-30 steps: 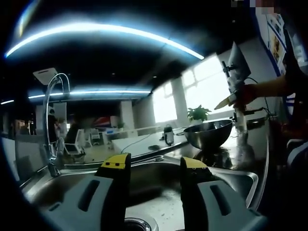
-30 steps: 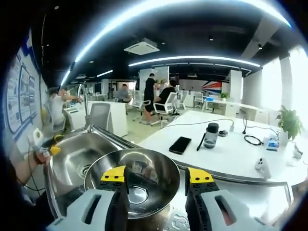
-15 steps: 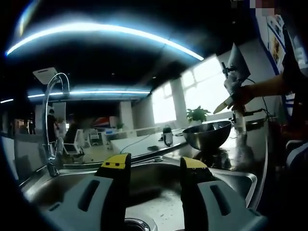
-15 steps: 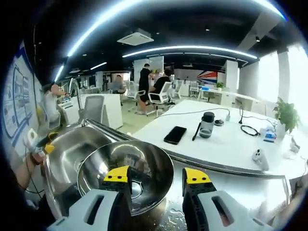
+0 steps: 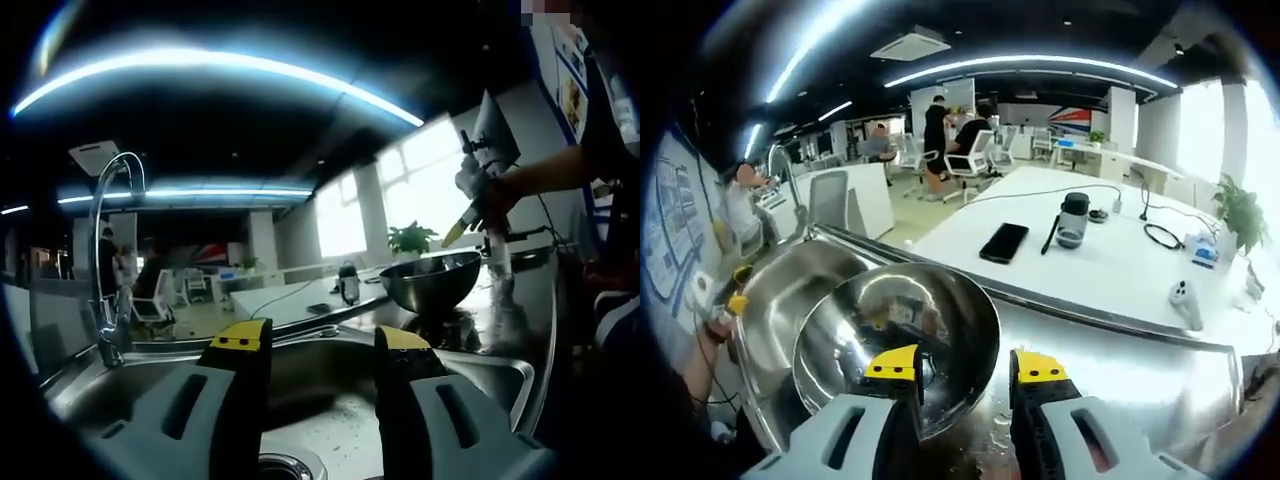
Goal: Pick up bowl with dirty water move over sink pour dirty water into sink return bowl to place
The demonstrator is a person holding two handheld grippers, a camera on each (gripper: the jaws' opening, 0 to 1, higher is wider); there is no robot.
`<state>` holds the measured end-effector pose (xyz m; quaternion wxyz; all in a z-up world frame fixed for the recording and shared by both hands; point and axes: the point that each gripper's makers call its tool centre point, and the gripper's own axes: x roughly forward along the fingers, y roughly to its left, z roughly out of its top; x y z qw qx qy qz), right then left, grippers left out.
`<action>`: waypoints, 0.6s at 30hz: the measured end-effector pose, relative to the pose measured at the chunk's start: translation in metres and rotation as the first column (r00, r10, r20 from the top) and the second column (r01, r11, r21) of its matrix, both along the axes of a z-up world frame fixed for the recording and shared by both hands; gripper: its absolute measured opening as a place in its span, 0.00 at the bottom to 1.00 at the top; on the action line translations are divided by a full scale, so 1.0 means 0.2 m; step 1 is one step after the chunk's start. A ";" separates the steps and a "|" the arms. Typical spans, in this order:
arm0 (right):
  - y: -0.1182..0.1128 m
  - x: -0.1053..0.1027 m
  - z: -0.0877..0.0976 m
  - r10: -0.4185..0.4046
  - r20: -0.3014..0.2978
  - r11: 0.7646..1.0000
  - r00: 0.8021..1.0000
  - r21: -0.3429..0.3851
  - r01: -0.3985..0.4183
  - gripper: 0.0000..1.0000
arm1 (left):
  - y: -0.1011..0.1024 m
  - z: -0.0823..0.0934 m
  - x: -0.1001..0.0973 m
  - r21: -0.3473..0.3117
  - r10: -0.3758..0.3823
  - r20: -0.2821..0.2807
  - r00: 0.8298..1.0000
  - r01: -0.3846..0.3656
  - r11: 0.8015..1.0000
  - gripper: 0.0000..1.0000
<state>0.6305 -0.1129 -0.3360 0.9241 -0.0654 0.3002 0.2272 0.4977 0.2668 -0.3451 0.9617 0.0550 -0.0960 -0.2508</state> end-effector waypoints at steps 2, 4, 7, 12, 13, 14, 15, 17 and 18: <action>-0.01 0.00 -0.01 -0.005 -0.024 1.000 1.000 0.006 0.006 0.28 | 0.00 0.00 0.00 0.000 0.000 0.002 1.000 0.000 1.000 0.40; 0.03 -0.02 0.01 -0.003 -0.062 0.996 0.998 0.091 0.008 0.28 | 0.01 0.01 0.00 -0.016 -0.004 0.002 1.000 0.004 1.000 0.40; 0.04 -0.02 0.03 -0.014 -0.077 0.992 0.997 0.125 0.024 0.28 | 0.01 0.02 0.00 -0.030 -0.002 0.006 1.000 0.003 1.000 0.40; 0.00 -0.02 -0.03 -0.039 -0.116 0.999 0.993 0.034 0.043 0.28 | 0.00 0.01 0.00 -0.017 -0.005 0.007 1.000 0.005 1.000 0.40; 0.00 -0.02 -0.04 -0.042 -0.124 0.998 0.991 0.038 0.047 0.28 | 0.00 0.01 0.00 -0.014 -0.007 0.007 1.000 0.007 1.000 0.40; 0.00 -0.02 -0.05 -0.048 -0.137 0.998 0.989 0.032 0.053 0.28 | 0.00 0.01 0.00 -0.013 -0.009 0.007 1.000 0.009 1.000 0.40; -0.01 -0.02 -0.07 -0.053 -0.149 0.998 0.987 0.016 0.056 0.28 | 0.00 0.01 0.00 -0.013 -0.011 0.007 1.000 0.011 1.000 0.40; 0.00 -0.02 -0.09 -0.048 -0.169 0.999 0.984 0.005 0.050 0.28 | 0.00 0.01 0.00 -0.013 -0.012 0.008 1.000 0.013 1.000 0.40; -0.01 -0.02 -0.10 -0.052 -0.183 0.999 0.982 0.001 0.053 0.28 | 0.00 0.01 -0.01 -0.013 -0.013 0.009 1.000 0.013 1.000 0.40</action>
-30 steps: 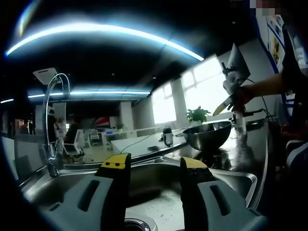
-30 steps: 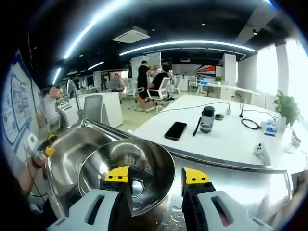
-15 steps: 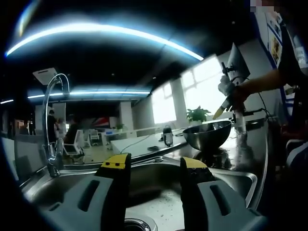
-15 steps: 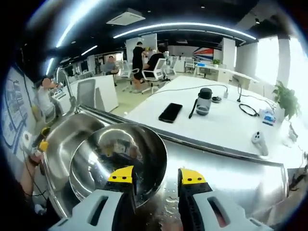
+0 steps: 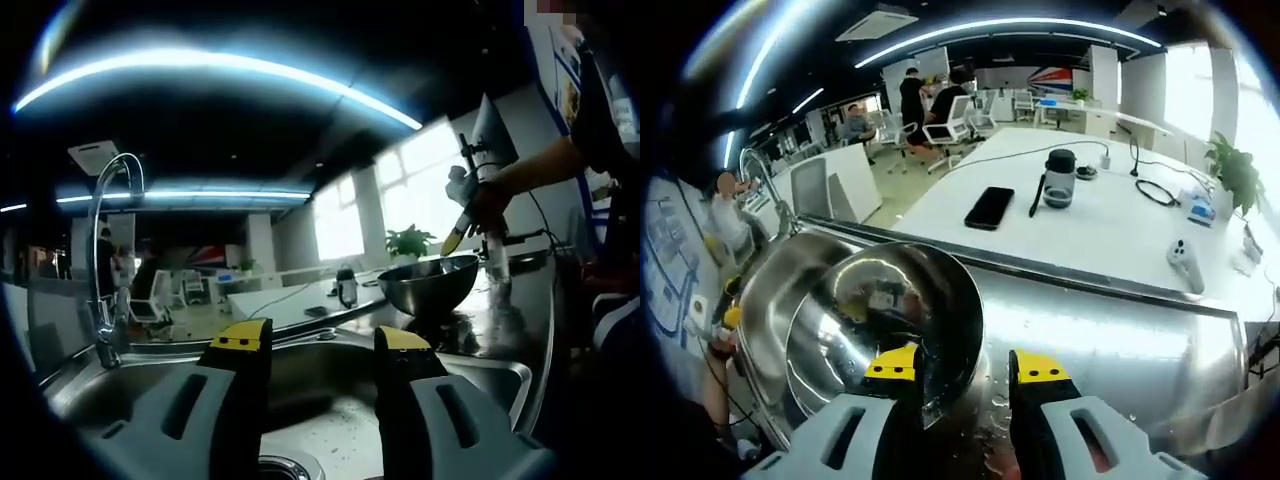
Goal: Pick up bowl with dirty water move over sink pour dirty water into sink return bowl to place
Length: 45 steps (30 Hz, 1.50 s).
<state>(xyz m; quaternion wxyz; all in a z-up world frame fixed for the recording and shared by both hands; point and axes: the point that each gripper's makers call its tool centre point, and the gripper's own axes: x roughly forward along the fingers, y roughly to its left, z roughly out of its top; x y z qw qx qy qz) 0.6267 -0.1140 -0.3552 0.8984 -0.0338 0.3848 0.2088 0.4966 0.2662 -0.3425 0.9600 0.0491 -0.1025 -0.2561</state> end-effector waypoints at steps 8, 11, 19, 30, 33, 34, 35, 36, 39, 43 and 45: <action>0.04 -0.01 -0.02 -0.005 -0.065 1.000 0.998 -0.011 0.005 0.29 | -0.01 0.00 0.00 0.001 -0.006 0.006 1.000 0.006 1.000 0.40; 0.03 -0.01 -0.02 -0.019 -0.085 0.999 0.996 -0.043 0.016 0.27 | -0.01 0.00 -0.01 0.005 -0.008 0.008 1.000 0.008 1.000 0.40; 0.03 -0.03 -0.08 -0.024 -0.142 0.995 0.989 -0.098 0.010 0.25 | 0.00 0.02 -0.01 -0.002 -0.001 0.024 1.000 0.001 1.000 0.40; 0.03 -0.06 -0.15 -0.089 -0.230 0.990 0.969 -0.131 0.060 0.16 | -0.03 0.01 -0.02 0.036 -0.019 0.035 0.999 0.017 0.999 0.40; 0.02 -0.06 -0.16 -0.098 -0.248 0.987 0.964 -0.147 0.062 0.15 | -0.03 0.01 -0.03 0.040 -0.019 0.042 0.999 0.017 0.999 0.40; 0.02 -0.06 -0.17 -0.097 -0.254 0.987 0.962 -0.148 0.060 0.15 | -0.03 0.01 -0.03 0.042 -0.021 0.043 0.999 0.019 0.999 0.40; 0.02 -0.05 -0.17 -0.097 -0.260 0.987 0.961 -0.152 0.059 0.16 | -0.03 0.01 -0.03 0.044 -0.023 0.043 0.999 0.021 0.999 0.40; 0.02 -0.05 -0.17 -0.103 -0.263 0.986 0.959 -0.157 0.063 0.16 | -0.03 0.01 -0.03 0.045 -0.024 0.043 0.999 0.022 0.999 0.40; 0.02 -0.04 -0.18 -0.126 -0.281 0.984 0.952 -0.157 0.084 0.14 | -0.04 0.01 -0.03 0.049 -0.027 0.046 0.999 0.025 0.998 0.40; 0.01 -0.04 -0.20 -0.145 -0.313 0.979 0.938 -0.181 0.091 0.10 | -0.04 0.01 -0.04 0.056 -0.030 0.049 0.998 0.027 0.998 0.40; -0.01 -0.03 -0.21 -0.156 -0.326 0.977 0.932 -0.190 0.097 0.07 | -0.04 0.01 -0.04 0.056 -0.031 0.051 0.998 0.028 0.998 0.40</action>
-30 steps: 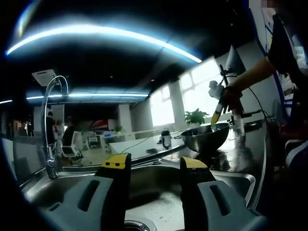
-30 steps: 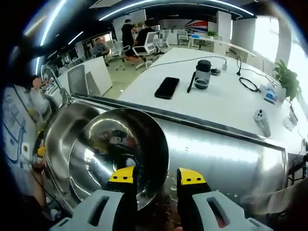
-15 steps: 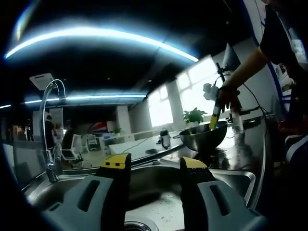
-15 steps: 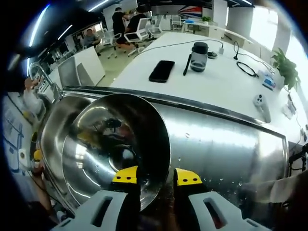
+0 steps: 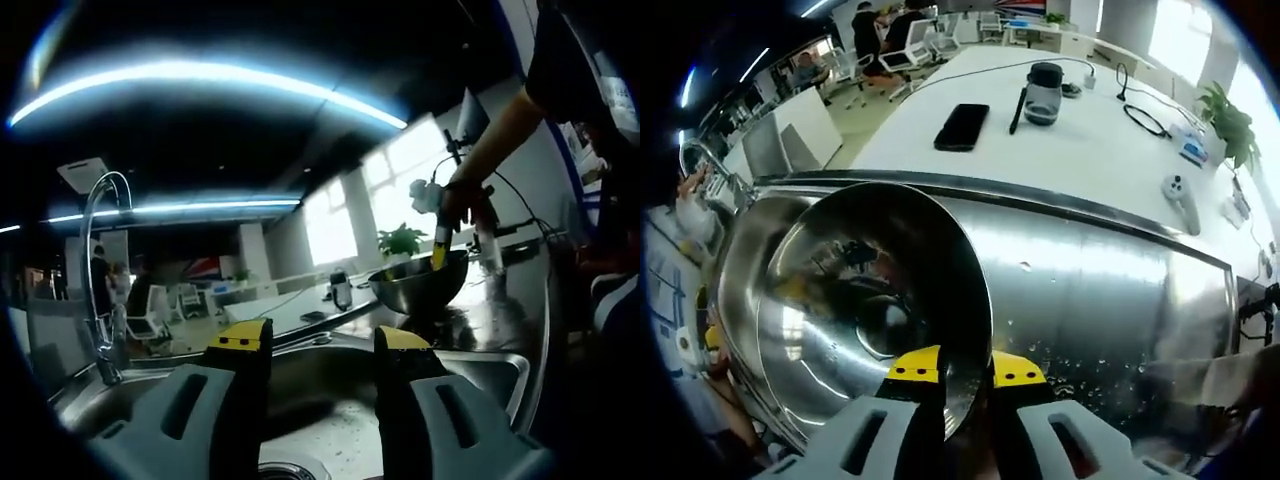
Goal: Pick up bowl with dirty water move over sink pour dirty water into sink return bowl to place
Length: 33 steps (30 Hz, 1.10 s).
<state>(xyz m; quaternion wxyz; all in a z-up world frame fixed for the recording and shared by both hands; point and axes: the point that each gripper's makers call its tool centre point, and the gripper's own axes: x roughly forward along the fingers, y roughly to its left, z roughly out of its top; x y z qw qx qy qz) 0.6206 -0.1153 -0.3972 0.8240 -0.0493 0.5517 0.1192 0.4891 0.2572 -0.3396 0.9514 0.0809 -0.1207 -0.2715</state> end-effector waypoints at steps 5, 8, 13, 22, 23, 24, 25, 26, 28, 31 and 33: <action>-0.02 -0.01 -0.01 -0.031 -0.054 1.000 0.998 0.003 0.031 0.01 | 0.00 0.00 0.00 -0.004 -0.001 0.003 1.000 0.001 1.000 0.40; -0.01 -0.03 -0.04 -0.042 -0.095 0.999 0.995 0.002 0.043 0.01 | 0.00 0.01 0.00 -0.001 -0.003 0.005 1.000 0.003 1.000 0.40; 0.00 -0.05 -0.06 -0.041 -0.163 0.999 0.986 0.008 0.043 0.00 | 0.00 0.00 0.00 0.000 -0.005 0.002 1.000 0.005 1.000 0.40; 0.00 -0.05 -0.07 -0.080 -0.187 0.994 0.979 0.058 0.092 0.00 | 0.00 -0.01 0.00 0.009 0.000 -0.006 1.000 0.000 1.000 0.40; 0.00 -0.05 -0.07 -0.080 -0.187 0.994 0.979 0.059 0.093 0.00 | 0.00 -0.01 0.00 0.010 0.000 -0.007 1.000 0.000 1.000 0.40; 0.00 -0.06 -0.07 -0.078 -0.187 0.994 0.979 0.059 0.090 0.00 | -0.01 -0.01 0.00 0.012 0.000 -0.009 1.000 0.000 1.000 0.40; 0.01 -0.07 -0.07 -0.077 -0.187 0.994 0.979 0.060 0.090 0.00 | -0.01 -0.01 0.00 0.014 0.000 -0.010 1.000 0.000 1.000 0.40; 0.01 -0.07 -0.07 -0.071 -0.186 0.995 0.980 0.058 0.084 0.00 | -0.01 -0.02 0.00 0.015 0.000 -0.012 1.000 0.000 1.000 0.40; 0.02 -0.08 -0.07 -0.054 -0.181 0.997 0.982 0.052 0.064 0.00 | -0.01 -0.02 0.01 0.018 0.002 -0.015 1.000 -0.002 1.000 0.40; 0.01 -0.06 -0.08 0.050 -0.148 0.999 0.988 0.018 -0.048 0.01 | -0.01 -0.02 0.01 0.019 0.005 -0.018 1.000 -0.005 1.000 0.40; 0.02 -0.07 -0.07 0.062 -0.139 0.998 0.988 0.023 -0.060 0.01 | 0.00 -0.02 0.01 0.020 0.006 -0.016 1.000 -0.006 1.000 0.40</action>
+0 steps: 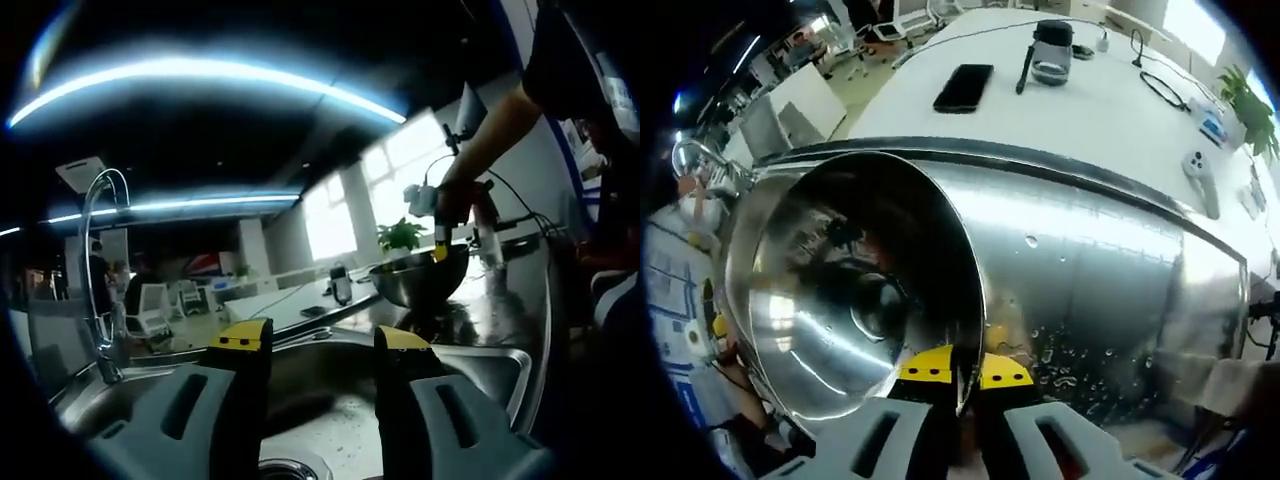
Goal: Pick up bowl with dirty water move over sink pour dirty water into sink return bowl to place
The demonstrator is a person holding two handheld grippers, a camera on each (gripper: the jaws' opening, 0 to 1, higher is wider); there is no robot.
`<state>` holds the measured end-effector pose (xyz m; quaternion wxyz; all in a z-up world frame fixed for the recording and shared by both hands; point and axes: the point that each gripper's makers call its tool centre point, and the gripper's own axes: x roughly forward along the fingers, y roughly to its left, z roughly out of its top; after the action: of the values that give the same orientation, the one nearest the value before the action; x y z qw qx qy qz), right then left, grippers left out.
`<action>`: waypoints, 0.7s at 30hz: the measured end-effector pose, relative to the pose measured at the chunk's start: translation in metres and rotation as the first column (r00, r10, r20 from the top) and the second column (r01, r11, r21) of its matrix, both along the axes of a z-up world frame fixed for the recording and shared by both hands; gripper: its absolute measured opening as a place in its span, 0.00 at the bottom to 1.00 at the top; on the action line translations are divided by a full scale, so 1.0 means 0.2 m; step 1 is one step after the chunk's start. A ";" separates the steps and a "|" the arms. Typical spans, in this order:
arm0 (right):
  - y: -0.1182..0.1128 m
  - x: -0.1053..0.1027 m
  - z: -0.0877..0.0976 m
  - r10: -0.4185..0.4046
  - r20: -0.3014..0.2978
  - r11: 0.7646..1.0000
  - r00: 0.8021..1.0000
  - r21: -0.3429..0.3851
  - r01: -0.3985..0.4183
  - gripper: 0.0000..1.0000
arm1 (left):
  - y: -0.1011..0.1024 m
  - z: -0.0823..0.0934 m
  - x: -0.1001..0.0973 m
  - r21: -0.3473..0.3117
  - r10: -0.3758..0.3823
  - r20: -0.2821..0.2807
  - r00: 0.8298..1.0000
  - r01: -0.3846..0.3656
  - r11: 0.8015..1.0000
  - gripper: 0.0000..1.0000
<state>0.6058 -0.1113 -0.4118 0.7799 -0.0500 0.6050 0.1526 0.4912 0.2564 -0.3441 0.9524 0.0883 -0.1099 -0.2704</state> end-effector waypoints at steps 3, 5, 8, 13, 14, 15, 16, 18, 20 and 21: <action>-0.01 0.02 0.00 -0.053 0.000 0.998 0.999 0.018 0.053 0.00 | 0.00 0.00 0.00 0.001 0.003 -0.001 1.000 -0.003 1.000 0.40; -0.01 0.03 0.00 -0.130 -0.033 0.990 0.991 0.041 0.132 0.00 | 0.00 0.00 0.00 0.003 0.003 -0.004 1.000 -0.003 1.000 0.40; -0.01 0.03 0.01 -0.103 -0.010 0.994 0.995 0.041 0.103 0.00 | 0.00 -0.01 0.00 0.006 0.001 -0.007 1.000 -0.001 1.000 0.40; 0.00 0.02 0.01 -0.062 0.015 0.998 0.998 0.031 0.061 0.00 | 0.00 -0.01 0.00 0.006 0.003 -0.004 1.000 -0.003 1.000 0.40; 0.00 0.03 0.01 -0.062 0.017 0.998 0.998 0.030 0.062 0.00 | 0.00 0.00 0.00 0.005 0.004 -0.003 1.000 -0.004 1.000 0.40; 0.01 0.02 0.01 -0.065 0.020 0.998 0.998 0.026 0.064 0.00 | 0.01 0.00 0.00 0.003 0.004 -0.002 1.000 -0.004 1.000 0.40; 0.01 0.02 0.02 -0.072 0.020 0.997 0.997 0.023 0.072 0.00 | 0.01 0.00 0.00 -0.001 0.003 0.000 1.000 -0.003 1.000 0.40; 0.01 0.02 0.02 -0.067 0.027 0.998 0.997 0.021 0.067 0.00 | 0.01 0.00 0.00 -0.005 0.001 -0.003 1.000 -0.001 1.000 0.40; 0.01 0.03 0.02 -0.048 0.043 0.999 0.998 0.024 0.047 0.00 | 0.00 -0.01 0.00 0.000 -0.003 -0.012 1.000 0.003 1.000 0.40; 0.01 0.03 0.02 -0.036 0.051 0.999 0.998 0.022 0.035 0.00 | 0.00 -0.02 0.00 0.005 -0.005 -0.016 1.000 0.005 1.000 0.40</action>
<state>0.6126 -0.1097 -0.4073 0.7984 -0.0350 0.5837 0.1435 0.4921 0.2556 -0.3473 0.9523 0.0883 -0.1018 -0.2739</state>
